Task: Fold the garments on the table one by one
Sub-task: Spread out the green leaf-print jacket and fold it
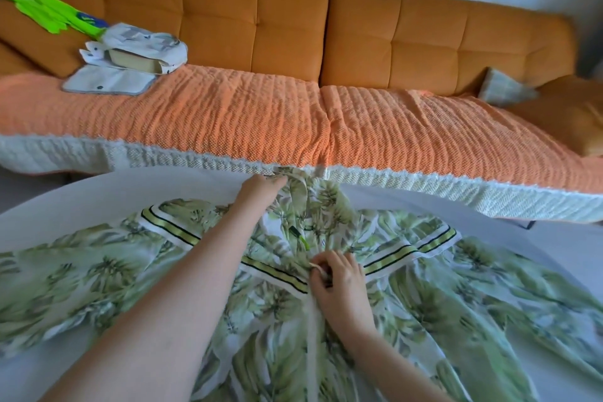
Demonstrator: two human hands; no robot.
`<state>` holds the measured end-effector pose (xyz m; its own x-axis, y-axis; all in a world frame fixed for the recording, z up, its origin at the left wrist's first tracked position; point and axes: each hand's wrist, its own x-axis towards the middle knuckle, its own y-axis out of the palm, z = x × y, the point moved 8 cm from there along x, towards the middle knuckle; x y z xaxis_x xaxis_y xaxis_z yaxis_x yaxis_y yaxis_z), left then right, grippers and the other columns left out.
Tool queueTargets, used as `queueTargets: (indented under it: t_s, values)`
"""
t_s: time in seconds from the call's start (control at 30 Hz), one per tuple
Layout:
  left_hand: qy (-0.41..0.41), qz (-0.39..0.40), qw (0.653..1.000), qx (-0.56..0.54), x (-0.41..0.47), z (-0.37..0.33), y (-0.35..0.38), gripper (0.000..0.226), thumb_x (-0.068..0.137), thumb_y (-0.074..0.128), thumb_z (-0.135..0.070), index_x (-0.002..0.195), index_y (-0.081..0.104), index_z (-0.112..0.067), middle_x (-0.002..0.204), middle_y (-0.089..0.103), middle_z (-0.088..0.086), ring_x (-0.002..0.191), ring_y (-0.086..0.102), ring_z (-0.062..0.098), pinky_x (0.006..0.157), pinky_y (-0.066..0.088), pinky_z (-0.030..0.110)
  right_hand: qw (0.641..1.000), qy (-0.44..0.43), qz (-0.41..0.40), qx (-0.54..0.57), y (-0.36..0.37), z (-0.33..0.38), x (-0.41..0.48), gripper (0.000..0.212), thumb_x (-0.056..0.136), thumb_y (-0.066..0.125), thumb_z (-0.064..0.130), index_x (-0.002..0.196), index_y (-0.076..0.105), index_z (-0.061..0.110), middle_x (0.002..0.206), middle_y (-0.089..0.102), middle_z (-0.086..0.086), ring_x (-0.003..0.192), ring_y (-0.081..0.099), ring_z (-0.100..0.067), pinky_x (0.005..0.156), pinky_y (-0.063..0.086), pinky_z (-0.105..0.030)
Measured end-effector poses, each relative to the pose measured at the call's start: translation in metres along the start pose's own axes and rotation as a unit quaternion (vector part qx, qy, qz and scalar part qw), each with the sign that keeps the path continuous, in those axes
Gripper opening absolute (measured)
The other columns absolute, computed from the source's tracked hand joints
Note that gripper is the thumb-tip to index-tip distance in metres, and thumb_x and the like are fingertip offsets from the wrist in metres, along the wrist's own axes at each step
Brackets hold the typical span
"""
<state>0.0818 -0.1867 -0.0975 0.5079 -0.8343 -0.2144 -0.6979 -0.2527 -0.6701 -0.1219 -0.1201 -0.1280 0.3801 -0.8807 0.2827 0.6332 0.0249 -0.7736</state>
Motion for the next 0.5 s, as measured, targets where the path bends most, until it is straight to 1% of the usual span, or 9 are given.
queueTargets:
  t_s: [0.03,0.1,0.13,0.17,0.2,0.27,0.37,0.43,0.5]
  values:
    - [-0.022,-0.004,1.000,0.003,0.006,0.000,0.004,0.044,0.093,0.051,-0.041,0.066,0.040,-0.009,0.055,0.033,0.000,0.044,0.029,0.013,0.043,0.024,0.024,1.000,0.000,0.002,0.004,0.000,0.000,0.000,0.010,0.089,0.055,0.022,0.097,0.060,0.023,0.093,0.057,0.015,0.090,0.043,-0.008,0.084,0.032,-0.019]
    - [-0.060,0.005,0.998,-0.007,0.014,0.003,0.012,0.034,0.090,0.059,-0.034,0.101,0.052,-0.003,0.074,0.054,0.006,0.051,0.040,0.013,0.044,0.030,0.024,1.000,-0.004,0.004,0.007,0.001,0.000,0.000,0.009,0.089,0.054,0.022,0.096,0.059,0.024,0.092,0.056,0.017,0.089,0.041,-0.007,0.082,0.031,-0.017]
    - [-0.079,0.017,0.996,-0.028,0.019,0.006,0.018,0.048,0.089,0.061,-0.032,0.122,0.047,0.000,0.086,0.059,0.009,0.055,0.043,0.014,0.044,0.032,0.025,1.000,-0.006,0.004,0.006,0.001,0.001,0.000,0.008,0.089,0.053,0.022,0.096,0.059,0.024,0.092,0.055,0.017,0.089,0.040,-0.006,0.082,0.030,-0.016]
    - [-0.097,0.032,0.994,-0.050,0.020,0.006,0.022,0.057,0.089,0.062,-0.030,0.132,0.040,0.001,0.088,0.059,0.010,0.056,0.044,0.015,0.045,0.033,0.026,1.000,-0.007,0.006,0.007,0.002,0.000,0.001,0.008,0.089,0.053,0.022,0.096,0.058,0.024,0.092,0.055,0.017,0.089,0.040,-0.006,0.082,0.030,-0.014]
    - [-0.111,0.040,0.989,-0.088,0.023,0.005,0.026,0.056,0.089,0.060,-0.029,0.133,0.041,0.000,0.081,0.056,0.009,0.056,0.043,0.016,0.046,0.034,0.026,1.000,-0.006,0.008,0.010,0.002,-0.001,0.001,0.009,0.090,0.052,0.022,0.096,0.058,0.024,0.092,0.055,0.017,0.089,0.039,-0.006,0.082,0.030,-0.013]
    - [-0.133,0.032,0.971,-0.194,0.027,-0.001,0.027,0.034,0.090,0.055,-0.028,0.111,0.054,-0.002,0.071,0.045,0.006,0.058,0.042,0.019,0.052,0.039,0.029,1.000,-0.006,0.007,0.015,0.002,-0.001,0.002,0.009,0.090,0.052,0.022,0.095,0.058,0.024,0.092,0.055,0.017,0.089,0.040,-0.007,0.082,0.032,-0.015]
    - [-0.091,0.032,0.912,-0.398,0.027,-0.018,0.022,0.019,0.090,0.049,-0.020,0.088,0.060,-0.004,0.072,0.057,0.006,0.065,0.052,0.021,0.067,0.046,0.033,1.000,-0.006,0.000,0.013,0.002,-0.004,0.004,0.010,0.089,0.052,0.022,0.097,0.059,0.022,0.093,0.057,0.015,0.089,0.042,-0.009,0.083,0.032,-0.019]
    - [-0.042,0.071,0.860,-0.504,0.010,-0.037,0.016,0.021,0.091,0.044,-0.013,0.076,0.058,-0.009,0.066,0.063,0.004,0.067,0.057,0.019,0.066,0.047,0.030,1.000,-0.003,0.000,0.011,0.002,-0.005,0.002,0.012,0.089,0.052,0.022,0.098,0.059,0.023,0.094,0.056,0.015,0.090,0.042,-0.009,0.084,0.030,-0.019]
    - [0.003,0.113,0.804,-0.584,-0.014,-0.060,0.004,0.033,0.091,0.039,-0.009,0.063,0.058,-0.012,0.056,0.063,0.002,0.066,0.057,0.019,0.065,0.048,0.029,1.000,-0.002,0.006,0.009,0.002,-0.004,0.002,0.013,0.089,0.052,0.022,0.099,0.059,0.023,0.094,0.057,0.015,0.090,0.042,-0.009,0.084,0.031,-0.020]
